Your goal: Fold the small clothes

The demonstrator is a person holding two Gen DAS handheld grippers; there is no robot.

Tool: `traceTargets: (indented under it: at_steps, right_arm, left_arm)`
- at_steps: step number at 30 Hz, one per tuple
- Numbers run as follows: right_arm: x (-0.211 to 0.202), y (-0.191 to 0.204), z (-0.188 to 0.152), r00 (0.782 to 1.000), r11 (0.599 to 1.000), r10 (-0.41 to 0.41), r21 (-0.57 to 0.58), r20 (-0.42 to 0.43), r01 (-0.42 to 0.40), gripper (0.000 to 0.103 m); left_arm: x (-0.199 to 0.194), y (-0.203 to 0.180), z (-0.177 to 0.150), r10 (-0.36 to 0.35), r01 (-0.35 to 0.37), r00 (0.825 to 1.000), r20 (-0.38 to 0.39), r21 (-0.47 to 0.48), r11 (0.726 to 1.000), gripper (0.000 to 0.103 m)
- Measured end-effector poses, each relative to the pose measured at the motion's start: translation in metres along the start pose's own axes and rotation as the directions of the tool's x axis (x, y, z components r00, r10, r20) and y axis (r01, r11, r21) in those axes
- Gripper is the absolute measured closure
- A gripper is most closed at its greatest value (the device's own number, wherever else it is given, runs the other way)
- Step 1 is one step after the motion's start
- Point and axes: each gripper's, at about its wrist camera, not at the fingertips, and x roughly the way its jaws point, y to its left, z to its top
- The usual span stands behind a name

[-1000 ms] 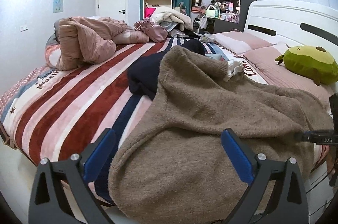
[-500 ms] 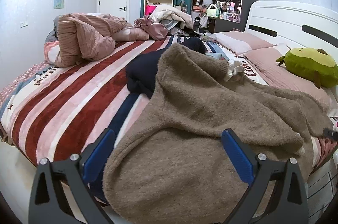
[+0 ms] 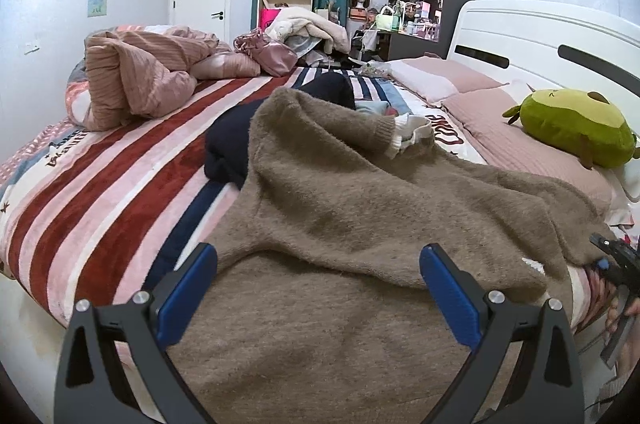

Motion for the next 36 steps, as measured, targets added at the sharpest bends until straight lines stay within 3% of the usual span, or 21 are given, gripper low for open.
traceTargets:
  at_steps: [1,2,5,10,14,17,20,22,24,26,29,32,33,36]
  right_arm:
    - [0.0,0.002,0.003,1.0,1.0,0.01,-0.004,0.002,-0.01,0.094]
    - [-0.004,0.006,0.009,0.999,0.999,0.037,-0.001,0.029,-0.036,0.098]
    - [-0.017,0.029,0.023,0.994,0.997,0.042,-0.065,0.101,-0.035,0.098]
    - [-0.023,0.093,0.05,0.987,0.971,0.065,-0.236,0.144,-0.029,0.099]
    - [-0.011,0.18,0.051,0.976,0.892,0.167,-0.443,0.14,-0.089,0.099]
    - [0.013,0.249,0.027,0.968,0.795,0.247,-0.58,0.039,-0.18,0.099]
    - [0.05,0.298,-0.015,0.944,0.69,0.292,-0.649,-0.153,-0.319,0.099]
    - [0.077,0.321,-0.054,0.916,0.622,0.262,-0.673,-0.303,-0.401,0.099]
    - [0.113,0.336,-0.11,0.869,0.572,0.156,-0.675,-0.469,-0.467,0.099]
    - [0.136,0.336,-0.149,0.839,0.555,0.075,-0.677,-0.539,-0.484,0.099]
    - [0.151,0.329,-0.179,0.825,0.564,0.045,-0.668,-0.563,-0.487,0.092]
    - [0.136,0.328,-0.168,0.8,0.577,0.105,-0.619,-0.591,-0.533,0.067]
    - [0.124,0.329,-0.162,0.803,0.578,0.122,-0.616,-0.583,-0.536,0.061]
    - [0.089,0.32,-0.137,0.843,0.578,0.134,-0.649,-0.521,-0.494,0.056]
  left_arm:
    - [0.0,0.001,0.0,0.005,-0.005,1.0,-0.001,-0.001,1.0,0.003]
    - [0.0,0.003,-0.001,0.009,-0.009,1.0,-0.002,-0.005,1.0,0.003]
    - [0.001,0.016,-0.004,0.007,-0.007,1.0,-0.008,-0.041,0.999,0.003]
    - [-0.004,0.038,-0.006,-0.01,0.011,1.0,0.007,-0.076,0.997,0.003]
    - [-0.01,0.055,-0.008,-0.043,0.044,0.999,0.016,-0.088,0.995,0.003]
    - [-0.012,0.066,-0.008,-0.032,0.035,0.999,0.03,-0.085,0.996,0.003]
    - [-0.016,0.075,-0.009,-0.04,0.043,0.998,0.039,-0.09,0.995,0.003]
    - [-0.016,0.081,-0.011,-0.044,0.047,0.998,0.042,-0.086,0.995,0.003]
    - [-0.016,0.086,-0.012,-0.036,0.04,0.999,0.041,-0.083,0.996,0.003]
    - [-0.015,0.091,-0.015,-0.034,0.037,0.999,0.035,-0.087,0.996,0.003]
    - [-0.013,0.094,-0.016,-0.041,0.042,0.999,0.02,-0.088,0.995,0.003]
    - [-0.01,0.091,-0.015,-0.051,0.052,0.999,0.013,-0.068,0.996,0.003]
    - [-0.009,0.088,-0.014,-0.061,0.062,0.998,0.013,-0.062,0.996,0.003]
    - [-0.002,0.071,-0.008,-0.121,0.121,0.993,0.008,-0.039,0.992,0.003]
